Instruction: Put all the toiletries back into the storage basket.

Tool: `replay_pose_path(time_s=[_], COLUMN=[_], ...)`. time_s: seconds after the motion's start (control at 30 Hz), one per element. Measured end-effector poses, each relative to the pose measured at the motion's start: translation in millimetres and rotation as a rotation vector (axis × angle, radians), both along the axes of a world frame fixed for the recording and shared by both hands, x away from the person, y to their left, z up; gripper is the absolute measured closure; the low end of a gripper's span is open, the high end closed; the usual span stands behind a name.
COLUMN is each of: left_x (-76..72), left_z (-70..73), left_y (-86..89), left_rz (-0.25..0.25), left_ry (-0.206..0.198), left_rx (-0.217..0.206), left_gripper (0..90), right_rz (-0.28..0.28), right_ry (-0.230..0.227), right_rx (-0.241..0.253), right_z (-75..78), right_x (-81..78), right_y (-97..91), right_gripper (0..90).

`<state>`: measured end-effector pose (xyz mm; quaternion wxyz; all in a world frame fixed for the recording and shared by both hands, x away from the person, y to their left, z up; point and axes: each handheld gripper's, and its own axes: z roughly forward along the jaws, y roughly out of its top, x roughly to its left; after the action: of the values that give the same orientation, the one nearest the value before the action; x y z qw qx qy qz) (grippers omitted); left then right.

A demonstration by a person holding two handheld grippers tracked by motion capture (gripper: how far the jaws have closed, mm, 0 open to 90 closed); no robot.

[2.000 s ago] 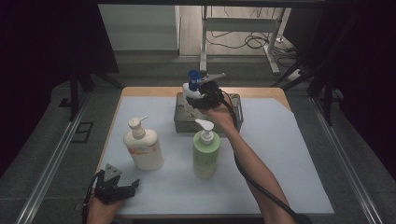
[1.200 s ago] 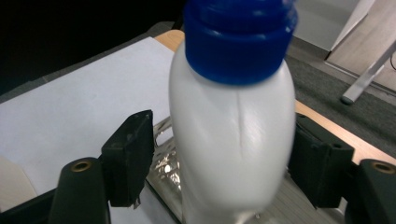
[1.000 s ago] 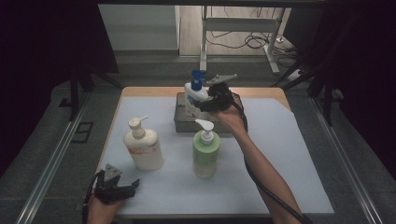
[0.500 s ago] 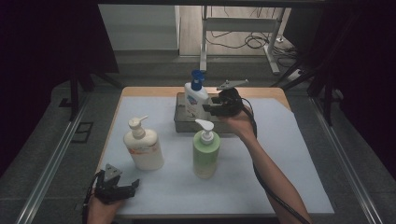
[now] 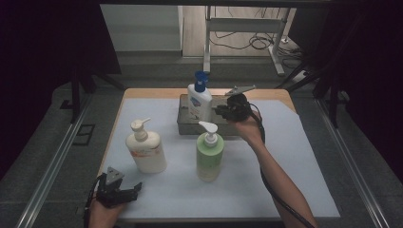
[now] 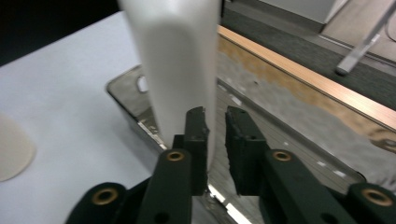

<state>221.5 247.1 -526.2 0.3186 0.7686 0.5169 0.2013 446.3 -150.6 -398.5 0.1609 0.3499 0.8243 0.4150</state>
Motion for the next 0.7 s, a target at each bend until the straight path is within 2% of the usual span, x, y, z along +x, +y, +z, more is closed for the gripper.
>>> replay_pose_path(time_s=[0.1,0.23,0.7], left_x=[0.0,0.0,0.0], left_z=[0.1,0.1,0.1], left_y=[0.0,0.1,0.0], left_rz=[0.0,-0.001,0.0], left_ry=[0.001,0.001,0.001], left_rx=[0.0,0.0,0.0], left_gripper=[11.8,11.8,11.7], right_rz=[-0.04,-0.076,-0.082], right_ry=[0.01,0.034,0.065], right_rx=[-0.008,-0.012,-0.043], right_z=[-6.8,-16.4,-37.2], right_x=[7.3,15.6,32.4], right_y=[-1.4,-0.9,17.0], right_gripper=[87.4,89.8,89.9])
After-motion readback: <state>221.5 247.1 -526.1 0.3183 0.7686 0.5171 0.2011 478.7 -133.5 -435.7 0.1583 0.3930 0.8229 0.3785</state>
